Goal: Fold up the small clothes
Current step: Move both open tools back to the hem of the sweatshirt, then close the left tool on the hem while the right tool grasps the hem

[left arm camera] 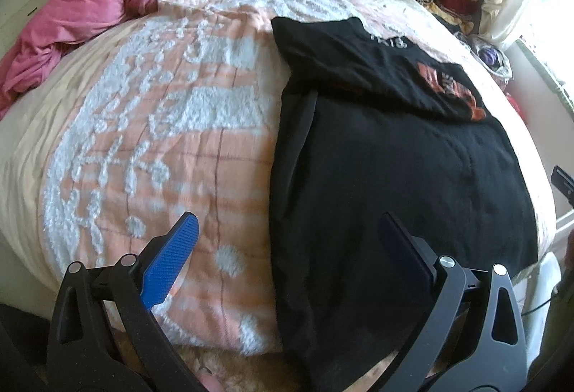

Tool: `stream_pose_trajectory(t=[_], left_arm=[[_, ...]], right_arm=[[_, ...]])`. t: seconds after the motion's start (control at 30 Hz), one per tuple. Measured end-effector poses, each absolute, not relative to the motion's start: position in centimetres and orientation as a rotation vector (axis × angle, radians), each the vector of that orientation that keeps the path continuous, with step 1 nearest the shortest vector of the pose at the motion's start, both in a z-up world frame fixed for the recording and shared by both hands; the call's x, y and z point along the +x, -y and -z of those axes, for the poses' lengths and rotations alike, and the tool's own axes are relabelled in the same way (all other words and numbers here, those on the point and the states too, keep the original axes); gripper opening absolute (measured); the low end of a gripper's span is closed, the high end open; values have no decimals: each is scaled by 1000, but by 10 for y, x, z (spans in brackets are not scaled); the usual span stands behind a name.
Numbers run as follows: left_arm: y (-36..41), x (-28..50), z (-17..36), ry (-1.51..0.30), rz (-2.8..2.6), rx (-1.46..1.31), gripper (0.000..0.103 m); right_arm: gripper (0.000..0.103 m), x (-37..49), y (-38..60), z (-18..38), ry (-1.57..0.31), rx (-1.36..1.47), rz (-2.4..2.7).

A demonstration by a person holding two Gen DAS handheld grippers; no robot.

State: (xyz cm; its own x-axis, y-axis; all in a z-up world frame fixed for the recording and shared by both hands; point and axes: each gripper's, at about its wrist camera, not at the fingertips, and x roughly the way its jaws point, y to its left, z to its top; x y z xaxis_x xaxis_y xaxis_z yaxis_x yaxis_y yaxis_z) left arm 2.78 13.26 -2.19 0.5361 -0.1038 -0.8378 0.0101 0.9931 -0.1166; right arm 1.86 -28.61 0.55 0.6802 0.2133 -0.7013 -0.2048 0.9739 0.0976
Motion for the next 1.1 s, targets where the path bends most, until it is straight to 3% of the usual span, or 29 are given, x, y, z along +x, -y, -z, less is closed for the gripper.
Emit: stream_pose_trajectory(t=[0.17,0.33,0.4,1.1], left_arm=[[-134,16,28,-1037,98,-98,86],[-130,6,32,-1072,162,-111,66],[-127,3,35,-1092,182,-117,63],[-119,-13,68,-1212,233,-200,58]], right_arm=[[95,13,289,1,-811,24,-244],[95,8,293,7,-831,20,-233],[95,6,296,10,-837,20,-227],[95,-15,307,33,-938,19,-233]])
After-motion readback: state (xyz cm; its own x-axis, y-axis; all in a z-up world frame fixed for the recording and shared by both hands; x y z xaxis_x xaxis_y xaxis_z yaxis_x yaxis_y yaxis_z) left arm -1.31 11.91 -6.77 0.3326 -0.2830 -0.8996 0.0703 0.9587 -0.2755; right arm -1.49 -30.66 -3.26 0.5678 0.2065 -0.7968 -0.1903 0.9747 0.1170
